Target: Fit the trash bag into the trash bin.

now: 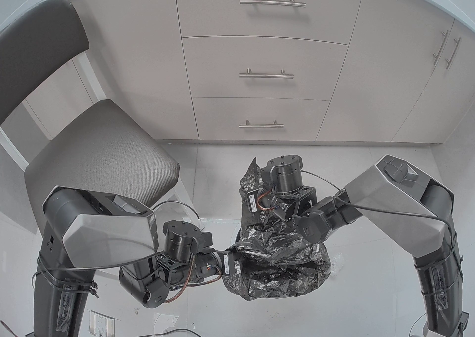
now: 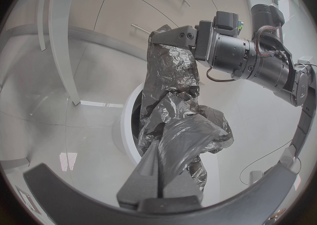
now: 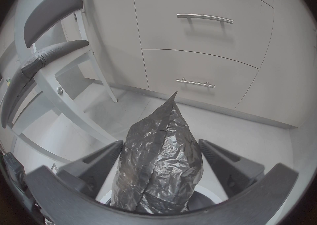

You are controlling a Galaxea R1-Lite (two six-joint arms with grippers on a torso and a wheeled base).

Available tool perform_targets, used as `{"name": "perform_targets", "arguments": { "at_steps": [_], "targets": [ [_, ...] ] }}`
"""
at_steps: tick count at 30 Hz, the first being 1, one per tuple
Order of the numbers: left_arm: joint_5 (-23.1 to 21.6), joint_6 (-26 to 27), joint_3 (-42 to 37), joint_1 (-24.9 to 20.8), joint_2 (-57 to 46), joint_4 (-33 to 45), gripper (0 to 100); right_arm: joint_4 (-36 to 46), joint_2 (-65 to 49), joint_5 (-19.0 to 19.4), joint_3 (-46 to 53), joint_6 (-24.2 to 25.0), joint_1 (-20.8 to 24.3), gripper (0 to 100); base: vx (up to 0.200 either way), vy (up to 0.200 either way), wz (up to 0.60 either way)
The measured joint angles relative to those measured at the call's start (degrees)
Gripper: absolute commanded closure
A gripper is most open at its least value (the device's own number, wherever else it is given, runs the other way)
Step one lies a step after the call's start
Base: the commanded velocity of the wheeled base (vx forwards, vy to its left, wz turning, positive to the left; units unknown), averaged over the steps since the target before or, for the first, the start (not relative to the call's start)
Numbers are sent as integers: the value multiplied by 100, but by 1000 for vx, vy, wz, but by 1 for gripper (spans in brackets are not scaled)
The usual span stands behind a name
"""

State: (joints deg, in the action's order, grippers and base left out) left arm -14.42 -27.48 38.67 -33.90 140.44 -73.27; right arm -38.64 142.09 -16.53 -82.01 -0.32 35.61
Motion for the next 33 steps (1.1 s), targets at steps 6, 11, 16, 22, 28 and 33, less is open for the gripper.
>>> {"name": "perform_targets", "arguments": {
  "at_steps": [6, 11, 16, 22, 28, 33],
  "targets": [
    [0, 0, 0, 0, 0, -2, 100, -5, 7, 2, -35, 0, 5, 100, 0, 0, 0],
    [6, -2, 2, 0, 2, -17, 100, -6, -23, -2, 72, 7, 11, 100, 0, 0, 0],
    [9, 0, 2, 0, 2, -20, 100, 110, -133, 2, 268, -4, 30, 100, 0, 0, 0],
    [9, -2, -2, 0, 2, -17, 100, 1143, -345, 55, 508, 50, 49, 100, 0, 0, 0],
    [11, 0, 2, 0, 2, -17, 100, 1651, -435, 380, 569, 157, 59, 100, 0, 0, 0],
    [9, 0, 5, 0, 2, -15, 100, 1705, -256, 474, 528, 162, 61, 100, 0, 0, 0]
  ]
}}
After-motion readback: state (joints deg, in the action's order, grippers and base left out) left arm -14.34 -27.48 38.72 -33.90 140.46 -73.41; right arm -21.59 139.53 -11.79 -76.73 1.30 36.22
